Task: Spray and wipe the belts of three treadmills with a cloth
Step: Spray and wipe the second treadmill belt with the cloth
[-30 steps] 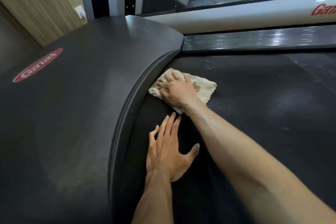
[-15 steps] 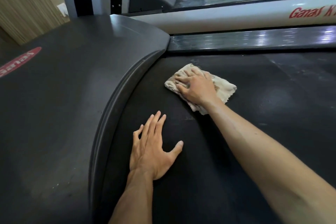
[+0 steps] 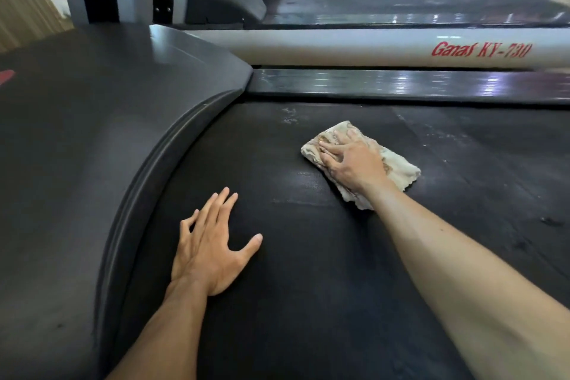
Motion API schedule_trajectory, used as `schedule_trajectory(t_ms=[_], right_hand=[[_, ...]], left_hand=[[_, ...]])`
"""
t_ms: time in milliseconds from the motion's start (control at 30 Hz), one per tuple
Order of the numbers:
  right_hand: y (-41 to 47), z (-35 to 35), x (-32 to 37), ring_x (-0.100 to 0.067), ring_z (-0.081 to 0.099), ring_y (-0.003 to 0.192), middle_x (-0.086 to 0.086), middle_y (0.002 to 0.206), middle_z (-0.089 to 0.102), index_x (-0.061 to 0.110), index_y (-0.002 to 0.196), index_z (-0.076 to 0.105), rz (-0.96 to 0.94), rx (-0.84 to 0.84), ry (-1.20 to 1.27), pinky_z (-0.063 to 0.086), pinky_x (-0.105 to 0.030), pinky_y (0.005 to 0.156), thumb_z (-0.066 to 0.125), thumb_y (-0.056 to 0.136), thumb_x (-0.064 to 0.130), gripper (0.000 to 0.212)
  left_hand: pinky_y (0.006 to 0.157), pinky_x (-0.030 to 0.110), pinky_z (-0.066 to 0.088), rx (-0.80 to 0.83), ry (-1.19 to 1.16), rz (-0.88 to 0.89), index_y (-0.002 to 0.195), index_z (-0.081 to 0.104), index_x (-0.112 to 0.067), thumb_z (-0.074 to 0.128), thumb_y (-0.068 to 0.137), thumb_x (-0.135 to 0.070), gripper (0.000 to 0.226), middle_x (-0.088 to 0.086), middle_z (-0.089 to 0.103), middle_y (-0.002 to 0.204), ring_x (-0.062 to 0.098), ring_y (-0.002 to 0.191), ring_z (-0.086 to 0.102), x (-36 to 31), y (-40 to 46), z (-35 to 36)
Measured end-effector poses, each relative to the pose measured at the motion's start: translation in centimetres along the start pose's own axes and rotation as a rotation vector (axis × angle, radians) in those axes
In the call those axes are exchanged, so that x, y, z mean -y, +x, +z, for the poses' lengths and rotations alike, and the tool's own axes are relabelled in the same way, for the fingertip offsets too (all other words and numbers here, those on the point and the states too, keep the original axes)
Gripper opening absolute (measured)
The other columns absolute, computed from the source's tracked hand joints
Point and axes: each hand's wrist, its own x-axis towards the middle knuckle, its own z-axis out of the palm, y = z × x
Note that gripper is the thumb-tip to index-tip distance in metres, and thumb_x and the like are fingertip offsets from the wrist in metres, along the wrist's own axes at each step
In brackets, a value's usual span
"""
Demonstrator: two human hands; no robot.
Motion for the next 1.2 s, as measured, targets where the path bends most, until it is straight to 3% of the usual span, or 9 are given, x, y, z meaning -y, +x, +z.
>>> schedule_trajectory(t_ms=[300,700,833,933,1200], right_hand=[[-6.6,-1.2,0.4,-0.018,0.000,0.160,0.009,0.172,0.013,0.051,0.153,0.039,-0.020,0.116,-0.027,-0.001,-0.049,0.127,0.029,0.107,0.061,0.048],[-5.6,0.1,-1.3,-0.014,0.001,0.159,0.011,0.172,0.014,0.052,0.154,0.037,-0.013,0.011,0.012,0.001,-0.045,0.127,0.027,0.104,0.065,0.052],[-4.2,0.1,-1.9,-0.014,0.001,0.159,0.010,0.172,0.016,0.052,0.152,0.038,0.002,-0.019,0.037,-0.002,-0.044,0.127,0.029,0.105,0.063,0.050],[-2.9,0.2,-2.3,-0.014,0.002,0.159,0.010,0.172,0.016,0.053,0.151,0.040,0.009,-0.041,0.046,-0.002,-0.044,0.127,0.030,0.105,0.063,0.049],[1.7,0.1,-4.1,-0.013,0.001,0.159,0.012,0.172,0.014,0.055,0.152,0.036,0.002,0.001,0.021,-0.003,-0.044,0.128,0.029,0.104,0.062,0.048]], left_hand=[[0.125,0.040,0.008,0.066,0.069,-0.021,0.162,0.004,-0.032,0.029,0.089,-0.078,0.090,-0.015,-0.008,0.169,0.004,0.154,-0.008,-0.6,0.0,-0.8],[0.125,0.038,0.004,0.046,0.057,-0.002,0.162,0.003,-0.034,0.035,0.092,-0.073,0.086,-0.016,-0.007,0.168,0.004,0.153,-0.008,-0.5,0.0,-1.0],[0.125,0.038,0.012,0.050,-0.018,0.033,0.160,0.016,-0.034,0.044,0.087,-0.075,0.088,-0.016,0.009,0.167,0.007,0.153,0.011,-0.9,1.6,-1.7],[0.125,0.036,0.016,0.026,-0.059,0.113,0.158,0.022,-0.036,0.034,0.078,-0.081,0.093,-0.019,0.014,0.166,0.006,0.151,0.019,-2.1,4.7,-2.0],[0.127,0.040,0.006,0.001,-0.121,0.108,0.159,0.021,-0.036,0.025,0.077,-0.081,0.093,-0.014,0.008,0.169,0.004,0.154,0.006,-3.3,12.5,-0.8]])
